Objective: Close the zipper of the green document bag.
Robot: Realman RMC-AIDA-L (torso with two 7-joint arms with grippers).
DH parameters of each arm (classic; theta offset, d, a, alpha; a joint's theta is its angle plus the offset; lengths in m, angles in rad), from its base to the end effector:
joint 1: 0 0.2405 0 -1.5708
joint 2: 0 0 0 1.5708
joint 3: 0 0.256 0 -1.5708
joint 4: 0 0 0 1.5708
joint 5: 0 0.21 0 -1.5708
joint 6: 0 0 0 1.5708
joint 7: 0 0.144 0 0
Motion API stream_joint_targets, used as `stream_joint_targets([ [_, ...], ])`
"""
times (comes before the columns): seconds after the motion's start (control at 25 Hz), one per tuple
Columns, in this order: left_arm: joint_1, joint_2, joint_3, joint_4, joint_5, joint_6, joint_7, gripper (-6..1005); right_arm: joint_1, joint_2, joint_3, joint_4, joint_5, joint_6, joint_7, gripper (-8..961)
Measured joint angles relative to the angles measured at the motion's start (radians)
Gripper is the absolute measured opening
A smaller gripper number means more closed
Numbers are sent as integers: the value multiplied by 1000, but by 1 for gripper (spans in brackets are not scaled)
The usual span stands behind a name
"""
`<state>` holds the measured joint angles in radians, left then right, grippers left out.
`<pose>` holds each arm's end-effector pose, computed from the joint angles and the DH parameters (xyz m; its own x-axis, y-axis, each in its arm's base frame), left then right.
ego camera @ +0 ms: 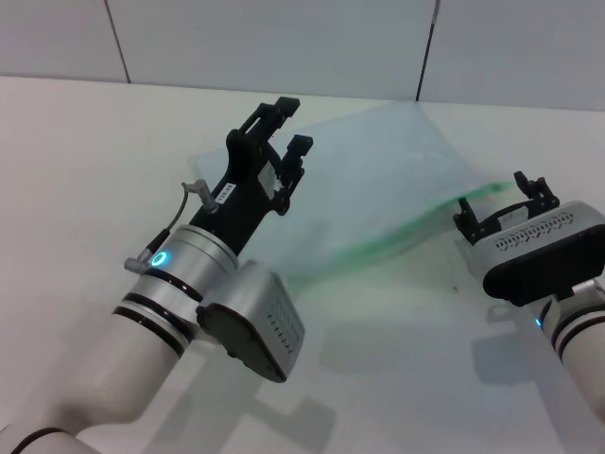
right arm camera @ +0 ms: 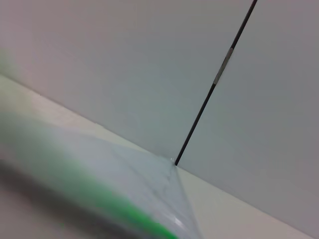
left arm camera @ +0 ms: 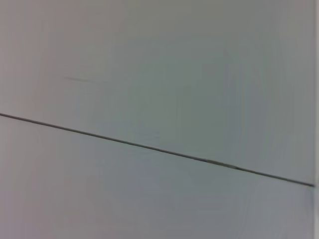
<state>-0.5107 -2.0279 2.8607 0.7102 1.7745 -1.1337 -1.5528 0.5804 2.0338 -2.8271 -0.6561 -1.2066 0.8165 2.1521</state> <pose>-0.2020 0.3164 -0.0933 0.7932 -0.4365 -0.4246 -0.4805 -0.0205 -0.8767 0.2685 0.3463 -0.1011 0.9369 -0.2230 -0.2690 -0.3216 -0.2490 -0.9135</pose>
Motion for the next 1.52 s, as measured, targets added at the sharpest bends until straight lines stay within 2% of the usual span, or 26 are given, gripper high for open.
stream_joint_targets([
  [0.04, 0, 0, 0, -3, 7, -7, -8, 394, -2, 0, 0, -4, 0, 8, -2, 544],
  [0.08, 0, 0, 0, -5, 10, -9, -11, 428, -4, 0, -1, -9, 0, 19, -6, 660],
  [0.12, 0, 0, 0, -6, 12, -10, -12, 511, -5, 0, -1, -14, 0, 27, -10, 777],
  [0.2, 1, -1, 0, -10, 16, -16, -15, 676, -7, 0, -2, -25, 0, 43, -22, 796],
  [0.36, 1, -4, 0, -22, 18, -18, -14, 704, -9, 0, -1, -32, 0, 54, -35, 833],
  [0.76, 1, -6, -6, -37, 8, -38, -38, 752, -7, 0, 12, -33, 1, 59, -23, 831],
  [1.08, -9, -11, -11, -67, -82, -129, -260, 745, 4, 0, 48, -33, 1, 72, 66, 829],
  [1.52, -34, -8, -59, -108, -170, -148, -588, 736, 26, -4, 63, -19, 1, 94, 219, 827],
])
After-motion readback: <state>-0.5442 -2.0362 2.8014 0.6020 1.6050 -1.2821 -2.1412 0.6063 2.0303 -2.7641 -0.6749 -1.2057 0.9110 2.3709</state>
